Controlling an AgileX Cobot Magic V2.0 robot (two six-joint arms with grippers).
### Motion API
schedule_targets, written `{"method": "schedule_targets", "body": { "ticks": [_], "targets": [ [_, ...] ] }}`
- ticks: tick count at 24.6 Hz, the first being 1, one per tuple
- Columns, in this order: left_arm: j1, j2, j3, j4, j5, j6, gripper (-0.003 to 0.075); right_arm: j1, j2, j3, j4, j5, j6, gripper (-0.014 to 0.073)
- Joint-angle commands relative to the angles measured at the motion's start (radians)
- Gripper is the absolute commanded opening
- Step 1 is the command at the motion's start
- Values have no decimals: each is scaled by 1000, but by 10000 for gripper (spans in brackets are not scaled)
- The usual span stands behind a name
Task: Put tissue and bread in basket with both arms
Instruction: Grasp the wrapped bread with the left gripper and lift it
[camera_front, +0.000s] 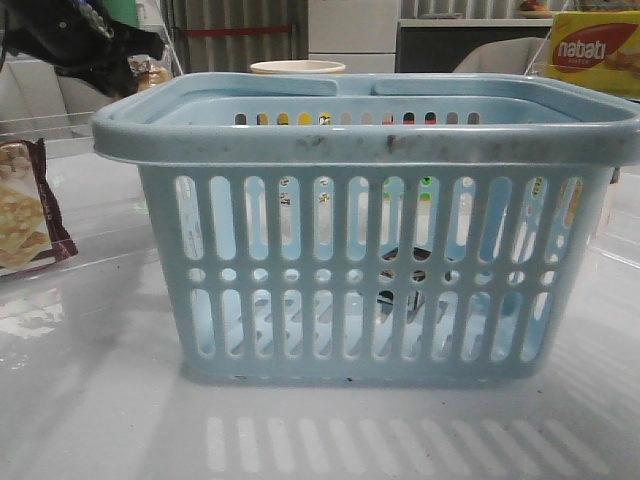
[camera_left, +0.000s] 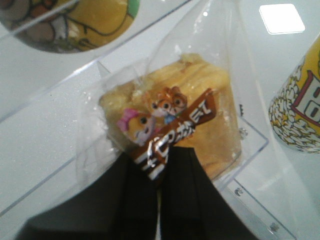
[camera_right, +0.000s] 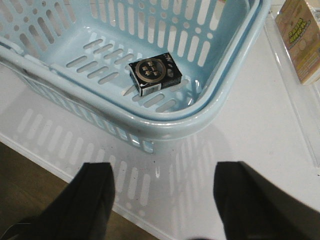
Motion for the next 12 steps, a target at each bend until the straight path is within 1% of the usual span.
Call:
{"method": "schedule_targets", "body": {
  "ticks": [1, 7, 9, 12],
  "targets": [
    [-8, -160, -36, -10, -24, 2, 91, -6, -5, -28, -15, -62, -3, 528],
    [-48, -335, -26, -37, 170, 103, 91, -6, -5, -28, -15, -62, -3, 528],
    [-81, -411, 23, -84, 169, 136, 91, -6, -5, -28, -15, -62, -3, 528],
    [-157, -525, 145, -118, 100, 158, 91, -6, -5, -28, -15, -62, -3, 528]
  ]
}}
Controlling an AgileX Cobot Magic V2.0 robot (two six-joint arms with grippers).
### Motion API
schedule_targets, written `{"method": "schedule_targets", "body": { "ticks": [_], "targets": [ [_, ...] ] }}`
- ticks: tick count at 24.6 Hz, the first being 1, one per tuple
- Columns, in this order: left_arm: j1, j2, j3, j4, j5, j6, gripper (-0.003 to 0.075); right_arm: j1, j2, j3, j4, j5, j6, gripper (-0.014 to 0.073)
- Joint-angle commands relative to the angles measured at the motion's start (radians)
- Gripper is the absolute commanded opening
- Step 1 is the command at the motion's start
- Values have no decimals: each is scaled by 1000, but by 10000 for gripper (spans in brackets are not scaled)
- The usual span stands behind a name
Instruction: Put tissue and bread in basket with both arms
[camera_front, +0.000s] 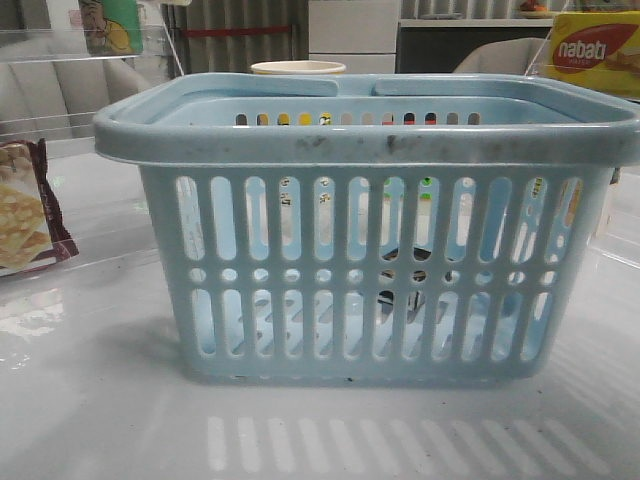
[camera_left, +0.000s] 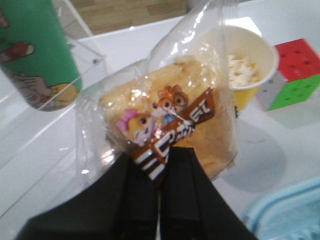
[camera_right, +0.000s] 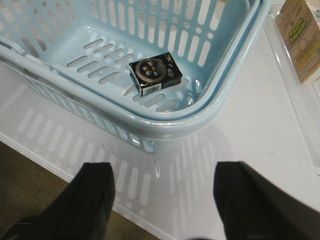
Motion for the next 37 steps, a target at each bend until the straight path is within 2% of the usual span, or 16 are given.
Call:
{"method": "schedule_targets", "body": {
  "ticks": [1, 8, 9, 11, 13, 14, 15, 20, 26, 29, 37],
  "targets": [
    [-96, -146, 95, -43, -120, 28, 91, -6, -5, -28, -15, -64, -5, 528],
    [-343, -185, 354, -41, -245, 59, 94, -6, -5, -28, -15, -64, -5, 528],
    [-363, -185, 377, -38, -276, 59, 119, -6, -5, -28, -15, -64, -5, 528],
    [-379, -185, 390, -38, -306, 59, 258, -6, -5, -28, -15, -64, -5, 528],
    [-379, -190, 390, -45, -306, 59, 430, -6, -5, -28, -15, -64, -5, 528],
    [-379, -201, 390, -45, -297, 59, 494, -6, -5, -28, -15, -64, -5, 528],
    [-377, -218, 390, -45, -280, 59, 524, -6, -5, -28, -15, -64, -5, 528],
    [-377, -401, 437, -45, -204, 47, 494, -6, -5, -28, -15, -64, -5, 528],
    [-377, -731, 679, -45, -194, 38, 485, -6, -5, -28, -15, -64, -5, 528],
    [-377, -882, 812, -45, -186, -25, 485, -6, -5, -28, -15, -64, -5, 528],
    [-377, -1146, 1022, 29, -18, -61, 484, -6, -5, -28, -15, -54, -5, 528]
  ]
}}
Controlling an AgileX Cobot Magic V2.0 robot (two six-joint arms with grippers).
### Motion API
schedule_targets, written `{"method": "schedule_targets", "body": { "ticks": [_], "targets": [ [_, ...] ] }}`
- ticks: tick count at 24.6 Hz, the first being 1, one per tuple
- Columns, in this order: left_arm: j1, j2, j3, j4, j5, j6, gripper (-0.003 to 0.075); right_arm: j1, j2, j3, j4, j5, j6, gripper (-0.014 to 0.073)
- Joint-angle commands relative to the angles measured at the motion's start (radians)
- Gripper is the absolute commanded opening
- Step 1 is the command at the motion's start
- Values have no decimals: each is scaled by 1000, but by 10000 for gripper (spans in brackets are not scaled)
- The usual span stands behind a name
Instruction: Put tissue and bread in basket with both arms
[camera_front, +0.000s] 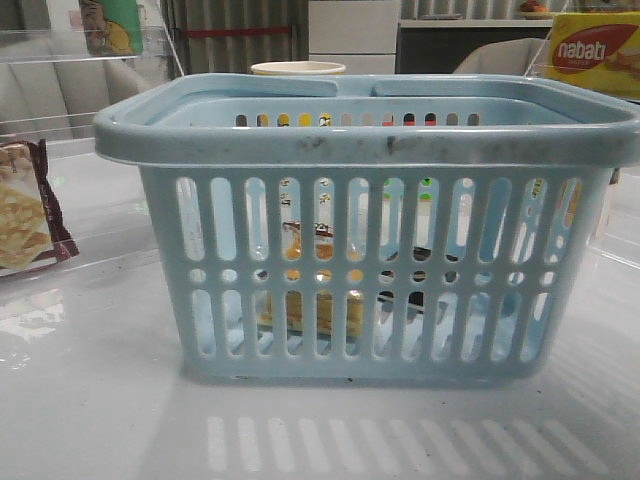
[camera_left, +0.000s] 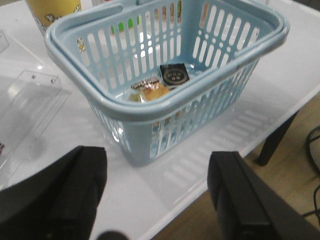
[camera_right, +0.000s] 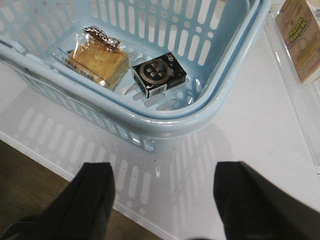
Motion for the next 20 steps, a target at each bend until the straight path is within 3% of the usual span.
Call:
{"method": "schedule_targets", "body": {
  "ticks": [1, 3, 4, 10, 20],
  "targets": [
    [-4, -57, 16, 7, -36, -14, 476, -6, -4, -26, -15, -56, -5, 528],
    [-4, -79, 37, 7, -38, -14, 440, -6, -3, -23, -16, -56, -10, 525],
    [-4, -81, 42, 7, -40, -14, 387, -6, 1, -22, -16, -54, -22, 497],
    [-4, -81, 45, 5, -40, -14, 85, -6, 1, -22, -16, -59, -27, 65],
    [-4, -81, 45, 5, -40, -14, 97, -6, 1, -22, -16, -58, -27, 75]
  ]
}}
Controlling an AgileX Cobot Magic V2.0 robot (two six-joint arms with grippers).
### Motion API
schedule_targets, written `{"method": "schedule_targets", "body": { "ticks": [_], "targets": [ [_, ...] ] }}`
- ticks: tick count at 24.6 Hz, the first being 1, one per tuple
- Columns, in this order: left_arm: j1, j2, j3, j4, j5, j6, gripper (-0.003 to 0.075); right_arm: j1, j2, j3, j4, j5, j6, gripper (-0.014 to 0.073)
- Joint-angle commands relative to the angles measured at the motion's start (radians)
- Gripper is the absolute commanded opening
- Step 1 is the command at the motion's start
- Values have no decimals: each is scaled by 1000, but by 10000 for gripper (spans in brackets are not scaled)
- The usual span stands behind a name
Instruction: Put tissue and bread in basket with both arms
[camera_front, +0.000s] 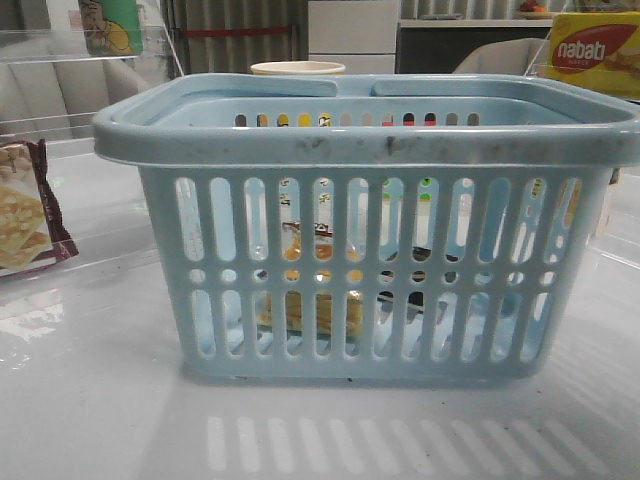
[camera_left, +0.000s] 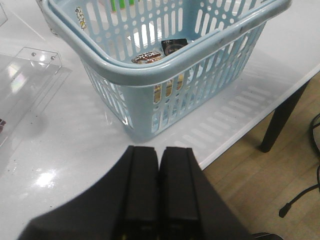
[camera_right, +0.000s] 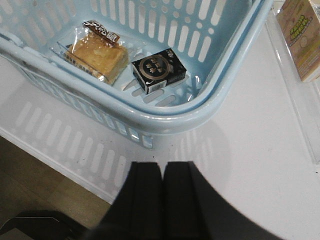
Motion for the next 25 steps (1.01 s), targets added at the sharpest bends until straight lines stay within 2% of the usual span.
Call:
{"method": "schedule_targets", "body": {
  "ticks": [1, 5, 12, 16, 22, 25],
  "targets": [
    [-4, 4, -25, -11, -70, -8, 97, -6, 1, -23, -16, -65, -13, 75],
    [32, -31, 5, -6, -105, -6, 97, -6, 1, -23, -16, -65, -13, 75],
    [378, -292, 241, 26, -400, -4, 97, -6, 1, -23, -16, -63, -13, 75],
    [513, -415, 369, 26, -460, -4, 97, -6, 1, -23, -16, -63, -13, 75],
    [534, -496, 520, 45, -602, -16, 97, -6, 1, -23, -16, -62, -13, 75],
    [534, -496, 560, 91, -652, -89, 97, -6, 1, -23, -16, -60, -13, 75]
  ]
}}
